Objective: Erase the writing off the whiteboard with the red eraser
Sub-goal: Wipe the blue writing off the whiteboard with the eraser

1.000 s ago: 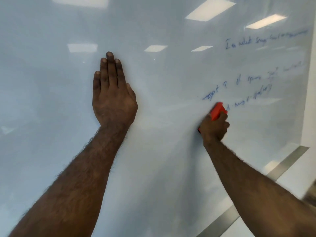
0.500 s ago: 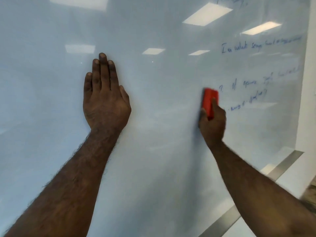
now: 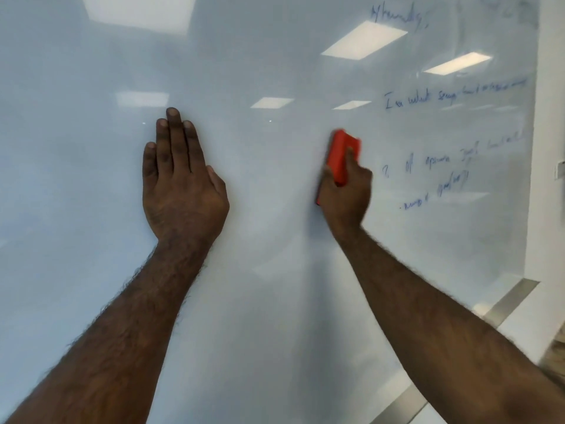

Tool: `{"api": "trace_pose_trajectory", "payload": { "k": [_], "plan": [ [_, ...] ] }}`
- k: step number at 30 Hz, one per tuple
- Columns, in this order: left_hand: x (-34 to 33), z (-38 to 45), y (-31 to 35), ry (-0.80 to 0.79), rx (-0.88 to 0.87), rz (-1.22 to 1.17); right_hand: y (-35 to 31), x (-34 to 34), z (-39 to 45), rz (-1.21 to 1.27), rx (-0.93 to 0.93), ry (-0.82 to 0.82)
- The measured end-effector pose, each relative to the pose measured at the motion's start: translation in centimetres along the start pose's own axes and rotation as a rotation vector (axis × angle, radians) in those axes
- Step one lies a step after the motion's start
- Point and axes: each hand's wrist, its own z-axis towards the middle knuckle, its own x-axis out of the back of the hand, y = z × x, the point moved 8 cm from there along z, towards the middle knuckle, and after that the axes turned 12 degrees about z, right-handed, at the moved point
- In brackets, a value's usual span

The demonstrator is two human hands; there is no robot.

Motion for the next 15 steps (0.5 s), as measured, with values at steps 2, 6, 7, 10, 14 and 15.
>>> {"api": "trace_pose_trajectory", "payload": {
  "k": [2, 6, 7, 10, 14, 15],
  "plan": [
    [0.1, 0.2, 0.2, 0.01, 0.018, 0.005, -4.1, -2.5, -1.4, -0.008, 0.283, -0.132],
    [0.0, 0.2, 0.4, 0.007, 0.031, 0.011, -3.4, -2.2, -1.4, -0.105, 0.513, -0.179],
    [0.0, 0.2, 0.4, 0.008, 0.029, 0.012, -1.6, -1.1, -0.6, -0.117, 0.453, -0.145],
    [0.0, 0.2, 0.5, 0.024, 0.026, 0.018, 6.0, 2.9, 0.4, -0.117, 0.128, -0.031],
    [0.0, 0.1, 0.5, 0.029, 0.036, 0.031, 16.4, 8.9, -2.7, -0.173, -0.352, 0.082],
    [0.0, 0.2, 0.6, 0.028, 0.042, 0.031, 18.0, 9.8, -3.7, -0.181, -0.48, 0.098]
  ]
}}
